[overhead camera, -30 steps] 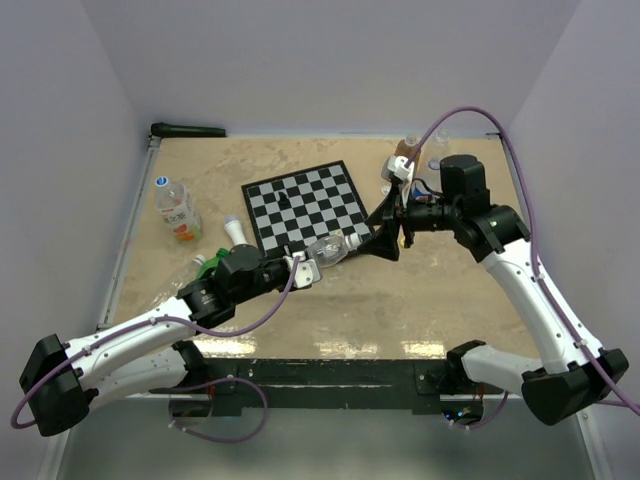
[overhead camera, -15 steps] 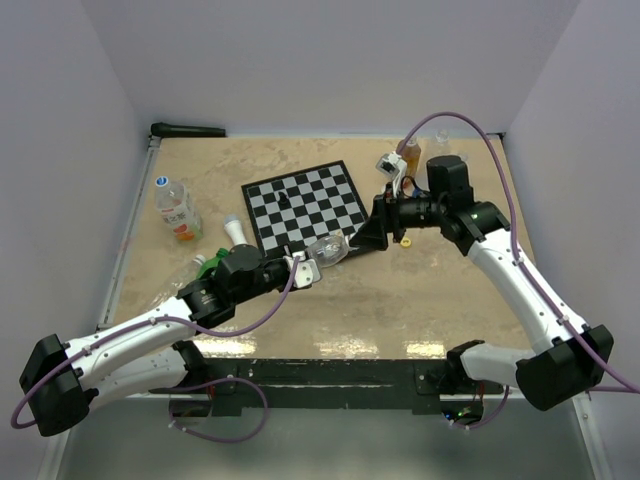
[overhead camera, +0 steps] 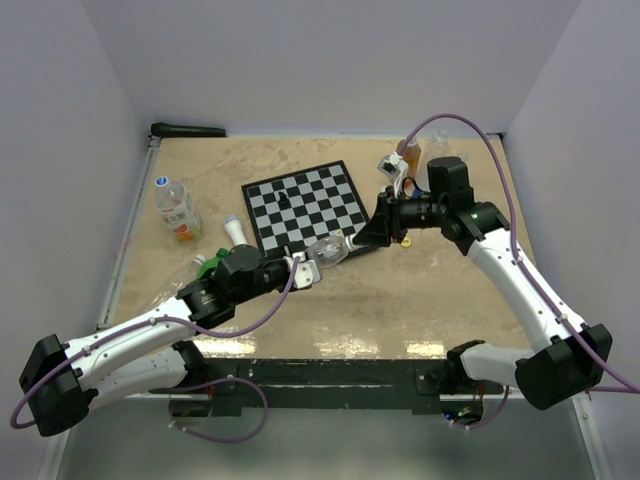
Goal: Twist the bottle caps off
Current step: Unscrew the bottle cap from the plastic bottle.
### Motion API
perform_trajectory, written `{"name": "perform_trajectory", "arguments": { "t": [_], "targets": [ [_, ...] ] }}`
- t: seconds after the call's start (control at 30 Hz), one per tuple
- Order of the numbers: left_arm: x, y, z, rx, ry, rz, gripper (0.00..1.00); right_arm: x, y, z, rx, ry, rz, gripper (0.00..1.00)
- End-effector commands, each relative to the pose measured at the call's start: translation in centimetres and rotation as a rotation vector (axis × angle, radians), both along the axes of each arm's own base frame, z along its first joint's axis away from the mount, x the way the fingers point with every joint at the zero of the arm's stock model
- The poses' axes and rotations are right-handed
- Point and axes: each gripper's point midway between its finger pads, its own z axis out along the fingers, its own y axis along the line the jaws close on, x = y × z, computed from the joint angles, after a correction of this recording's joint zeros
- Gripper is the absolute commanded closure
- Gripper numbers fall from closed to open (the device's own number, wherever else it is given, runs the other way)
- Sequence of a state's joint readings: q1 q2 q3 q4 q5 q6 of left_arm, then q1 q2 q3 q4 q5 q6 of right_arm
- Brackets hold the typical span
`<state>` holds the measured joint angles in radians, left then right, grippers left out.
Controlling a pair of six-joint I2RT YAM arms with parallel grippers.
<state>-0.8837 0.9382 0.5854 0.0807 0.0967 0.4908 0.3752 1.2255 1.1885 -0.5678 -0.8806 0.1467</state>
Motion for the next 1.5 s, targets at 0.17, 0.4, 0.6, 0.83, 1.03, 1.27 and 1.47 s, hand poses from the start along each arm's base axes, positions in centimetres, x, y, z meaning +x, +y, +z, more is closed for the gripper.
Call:
{"name": "perform_trajectory", "arguments": {
  "t": [0.17,0.4,0.6,0.83,1.03,1.27,1.47],
  "targets": [
    [0.4,0.0,1.8,-0.045,-0.035,0.016,0.99,-0.3,0.4,0.3,0.015,0.002,0.036,0.58],
    [0.4,0.0,1.9,-0.046,-0.036,0.016,0.98,-0.2,0.4,0.2,0.012,0.001,0.037,0.53],
    [0.4,0.0,2.0,-0.047,-0.037,0.016,0.99,-0.5,0.5,0.4,0.025,-0.005,0.068,0.69],
    [0.3,0.0,1.8,-0.045,-0.035,0.011,0.99,-0.7,0.4,0.4,-0.002,-0.154,0.187,0.98],
    [0.3,0.0,2.0,-0.049,-0.038,0.010,0.99,-2.4,-0.5,-1.9,-0.154,-0.513,0.552,1.00],
    [0.3,0.0,2.0,-0.049,-0.038,0.010,0.98,-3.1,-0.6,0.2,-0.128,-1.188,0.921,1.00],
    [0.3,0.0,2.1,-0.051,-0.040,0.010,0.99,-2.1,-0.2,0.7,-0.136,-1.379,0.998,1.00]
  ]
}}
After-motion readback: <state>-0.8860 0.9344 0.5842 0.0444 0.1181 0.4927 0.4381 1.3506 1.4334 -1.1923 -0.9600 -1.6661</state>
